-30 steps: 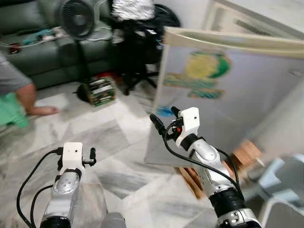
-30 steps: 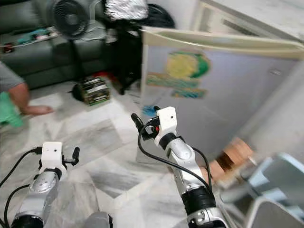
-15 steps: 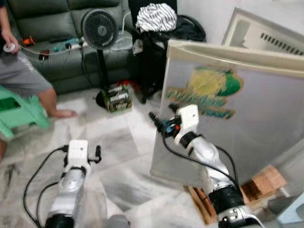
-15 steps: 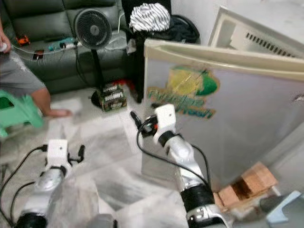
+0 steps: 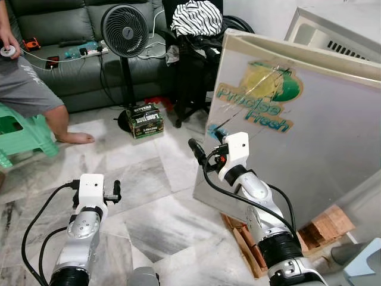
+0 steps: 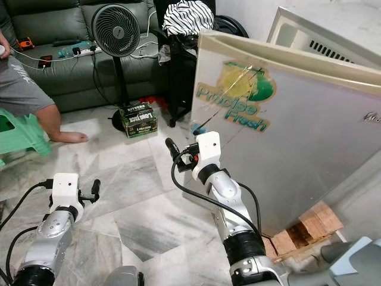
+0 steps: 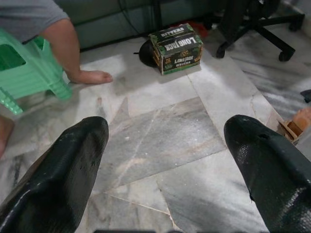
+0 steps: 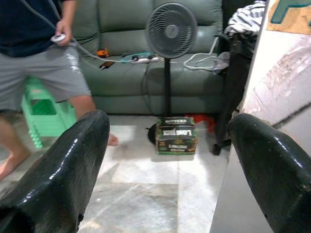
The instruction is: Restocking fridge
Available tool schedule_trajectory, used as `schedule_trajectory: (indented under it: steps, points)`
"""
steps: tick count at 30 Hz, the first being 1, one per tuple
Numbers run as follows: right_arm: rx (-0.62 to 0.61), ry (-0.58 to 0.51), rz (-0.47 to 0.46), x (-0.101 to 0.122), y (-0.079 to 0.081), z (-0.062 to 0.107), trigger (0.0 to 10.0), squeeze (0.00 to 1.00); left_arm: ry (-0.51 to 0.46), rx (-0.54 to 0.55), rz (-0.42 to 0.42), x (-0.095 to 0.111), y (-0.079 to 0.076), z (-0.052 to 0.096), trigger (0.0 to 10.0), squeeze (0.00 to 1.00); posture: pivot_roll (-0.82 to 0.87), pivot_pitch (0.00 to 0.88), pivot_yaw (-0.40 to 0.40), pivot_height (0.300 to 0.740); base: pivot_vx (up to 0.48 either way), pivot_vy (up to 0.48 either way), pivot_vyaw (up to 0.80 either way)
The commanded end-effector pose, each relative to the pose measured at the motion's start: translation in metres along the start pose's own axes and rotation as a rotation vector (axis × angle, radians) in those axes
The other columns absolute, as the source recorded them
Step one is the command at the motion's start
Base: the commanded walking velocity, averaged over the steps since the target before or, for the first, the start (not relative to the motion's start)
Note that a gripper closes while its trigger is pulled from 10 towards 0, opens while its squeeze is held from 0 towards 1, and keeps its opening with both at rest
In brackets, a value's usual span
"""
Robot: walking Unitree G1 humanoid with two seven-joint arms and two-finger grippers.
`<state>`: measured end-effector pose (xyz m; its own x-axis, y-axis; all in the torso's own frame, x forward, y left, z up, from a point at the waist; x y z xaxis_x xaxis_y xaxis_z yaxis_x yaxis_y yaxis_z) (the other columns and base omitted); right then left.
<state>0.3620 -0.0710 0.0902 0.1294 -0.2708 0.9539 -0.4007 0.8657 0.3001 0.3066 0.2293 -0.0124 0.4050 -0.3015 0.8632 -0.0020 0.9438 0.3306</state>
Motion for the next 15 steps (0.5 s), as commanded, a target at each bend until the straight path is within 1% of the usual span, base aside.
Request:
schedule_trajectory:
  steps: [1,2,4,6,8,9,12,14,15]
  points:
    - [-0.040,-0.026,-0.005,0.006,-0.009,0.003,10.0,0.00,-0.008,-0.003,0.019,0.002,0.000,0.000,10.0,0.00,0.12,0.000,-0.034,0.740,0.000,0.000,0.00]
    - [-0.057,-0.032,-0.008,0.007,-0.013,0.004,10.0,0.00,-0.012,0.001,0.031,0.004,0.000,0.000,10.0,0.00,0.11,0.000,-0.036,0.740,0.000,0.000,0.00]
    - [-0.137,-0.054,-0.007,0.011,-0.030,0.013,10.0,0.00,-0.013,-0.007,0.123,0.008,-0.002,0.000,10.0,0.00,0.12,0.000,-0.040,0.740,0.000,0.000,0.00]
    - [-0.170,-0.043,-0.034,0.007,-0.037,0.017,10.0,0.00,-0.019,-0.018,0.148,0.008,-0.002,0.001,10.0,0.00,0.11,0.000,-0.035,0.740,0.000,0.000,0.00]
    - [-0.178,-0.033,-0.018,0.004,-0.039,0.019,10.0,0.00,-0.007,-0.009,0.139,0.005,0.001,0.001,10.0,0.00,0.11,0.000,-0.034,0.740,0.000,0.000,-0.59]
    - [-0.189,-0.023,-0.017,0.001,-0.040,0.021,10.0,0.00,-0.014,-0.017,0.131,0.006,0.000,0.001,10.0,0.00,0.11,0.000,-0.030,0.740,0.000,0.307,-0.80]
    - [-0.190,-0.024,-0.013,0.000,-0.039,0.022,10.0,0.00,-0.047,-0.037,0.097,0.012,-0.004,0.002,10.0,0.00,0.10,0.000,-0.023,0.740,0.000,0.480,-0.80]
    - [-0.190,-0.025,-0.011,0.000,-0.038,0.022,10.0,0.00,-0.050,-0.038,0.096,0.012,-0.004,0.002,10.0,0.00,0.10,0.000,-0.023,0.740,0.000,0.480,-0.80]
    - [-0.190,-0.026,-0.011,0.000,-0.037,0.022,10.0,0.00,-0.065,-0.055,0.089,0.015,-0.008,0.002,10.0,0.00,0.10,0.000,-0.022,0.740,0.000,0.480,-0.80]
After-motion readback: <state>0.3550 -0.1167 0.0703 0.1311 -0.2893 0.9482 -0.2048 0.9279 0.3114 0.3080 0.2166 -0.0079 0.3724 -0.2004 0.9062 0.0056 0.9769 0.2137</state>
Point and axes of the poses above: a point about 5 cm out from each wrist's last joint towards the gripper, its own z axis pointing back from the gripper into the wrist, its own x axis along the axis of the wrist's last joint, y = z × x, the point moved 6 cm from there along -z, pointing out of the wrist towards the gripper, and after that the axes turned 12 degrees about -z, right-handed, at the moved point
